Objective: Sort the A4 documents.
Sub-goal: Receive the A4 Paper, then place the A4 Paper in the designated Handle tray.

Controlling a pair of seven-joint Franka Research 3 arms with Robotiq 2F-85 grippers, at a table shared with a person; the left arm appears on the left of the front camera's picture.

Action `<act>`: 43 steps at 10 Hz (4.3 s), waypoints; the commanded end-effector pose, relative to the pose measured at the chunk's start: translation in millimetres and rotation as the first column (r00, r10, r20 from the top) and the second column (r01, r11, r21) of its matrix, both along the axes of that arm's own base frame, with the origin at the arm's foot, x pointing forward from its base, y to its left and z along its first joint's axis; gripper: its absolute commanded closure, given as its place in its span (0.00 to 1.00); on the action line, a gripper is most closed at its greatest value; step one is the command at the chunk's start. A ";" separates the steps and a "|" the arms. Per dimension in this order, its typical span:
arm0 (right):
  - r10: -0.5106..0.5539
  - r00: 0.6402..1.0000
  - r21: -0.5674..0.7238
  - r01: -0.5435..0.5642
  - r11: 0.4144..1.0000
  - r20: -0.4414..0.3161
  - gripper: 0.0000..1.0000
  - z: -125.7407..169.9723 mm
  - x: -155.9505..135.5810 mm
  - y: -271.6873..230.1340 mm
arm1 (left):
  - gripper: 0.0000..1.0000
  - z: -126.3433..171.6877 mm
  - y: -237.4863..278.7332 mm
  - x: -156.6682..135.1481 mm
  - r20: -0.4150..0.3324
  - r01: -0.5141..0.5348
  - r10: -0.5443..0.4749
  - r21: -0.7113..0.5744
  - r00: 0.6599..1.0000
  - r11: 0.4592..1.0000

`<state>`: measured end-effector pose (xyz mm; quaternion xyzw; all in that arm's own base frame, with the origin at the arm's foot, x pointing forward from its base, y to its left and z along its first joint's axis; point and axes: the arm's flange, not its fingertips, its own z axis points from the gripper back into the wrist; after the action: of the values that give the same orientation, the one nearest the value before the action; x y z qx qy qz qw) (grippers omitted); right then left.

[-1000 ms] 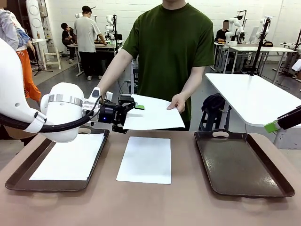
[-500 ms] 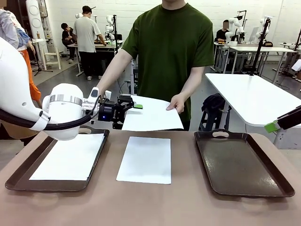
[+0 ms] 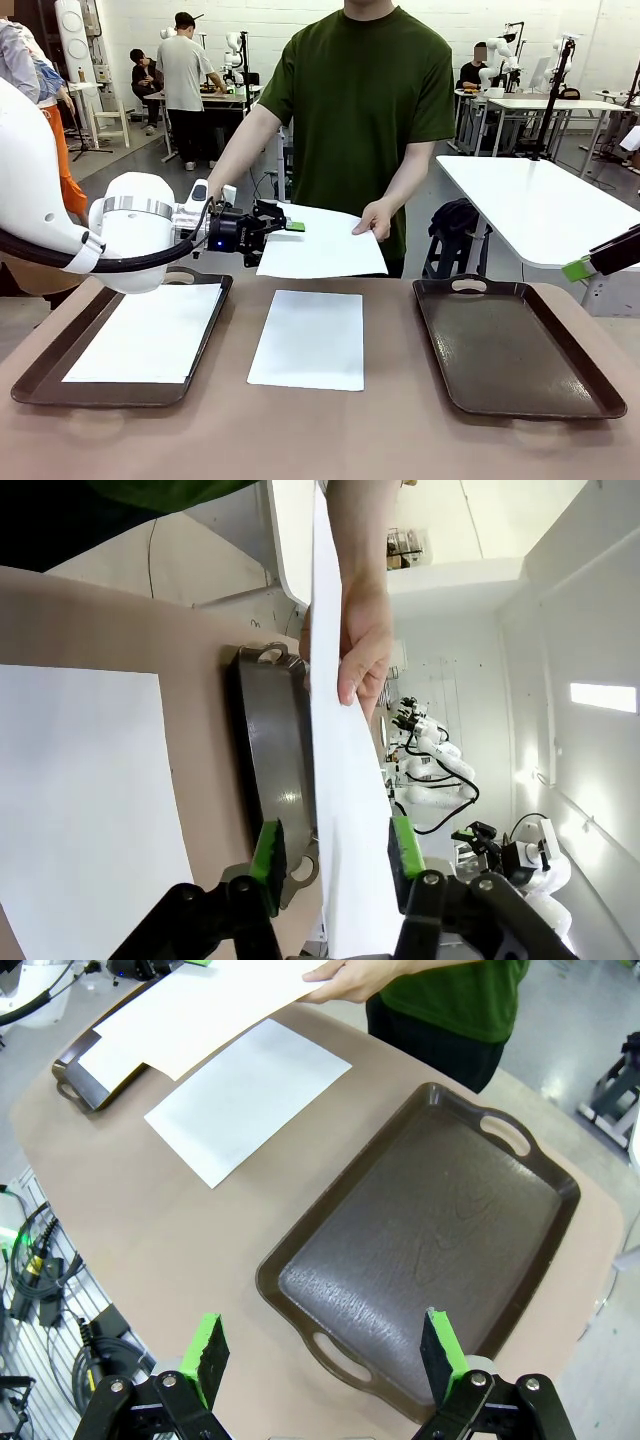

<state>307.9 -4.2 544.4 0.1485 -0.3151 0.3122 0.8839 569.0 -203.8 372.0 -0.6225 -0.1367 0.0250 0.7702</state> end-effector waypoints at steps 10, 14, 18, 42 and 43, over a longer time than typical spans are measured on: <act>0.011 1.000 0.017 -0.011 1.000 -0.004 0.00 -1.6 1.2 0.4 | 1.00 3.2 16.3 3.9 0.033 0.007 -0.006 -0.008 0.999 1.000; 0.011 1.000 0.017 -0.011 1.000 -0.004 0.00 -1.6 1.2 0.4 | 1.00 2.4 15.4 3.4 0.017 0.038 -0.038 0.004 0.999 0.999; 0.011 1.000 0.017 -0.011 1.000 -0.004 0.00 -1.6 1.2 0.4 | 1.00 2.4 15.4 3.4 0.017 0.038 -0.038 0.004 0.999 0.999; 0.011 1.000 0.017 -0.011 1.000 -0.004 0.00 -1.6 1.2 0.4 | 0.99 -12.1 242.9 -76.4 -0.111 0.078 -0.058 0.187 0.992 0.979; 0.011 1.000 0.017 -0.011 1.000 -0.004 0.00 -1.6 1.2 0.4 | 0.99 -14.4 230.4 -82.6 -0.122 0.093 -0.071 0.193 0.990 0.977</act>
<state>307.9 -4.2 544.4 0.1484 -0.3151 0.3121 0.8839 490.6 34.1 356.0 -0.5543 -0.0693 0.0281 0.8289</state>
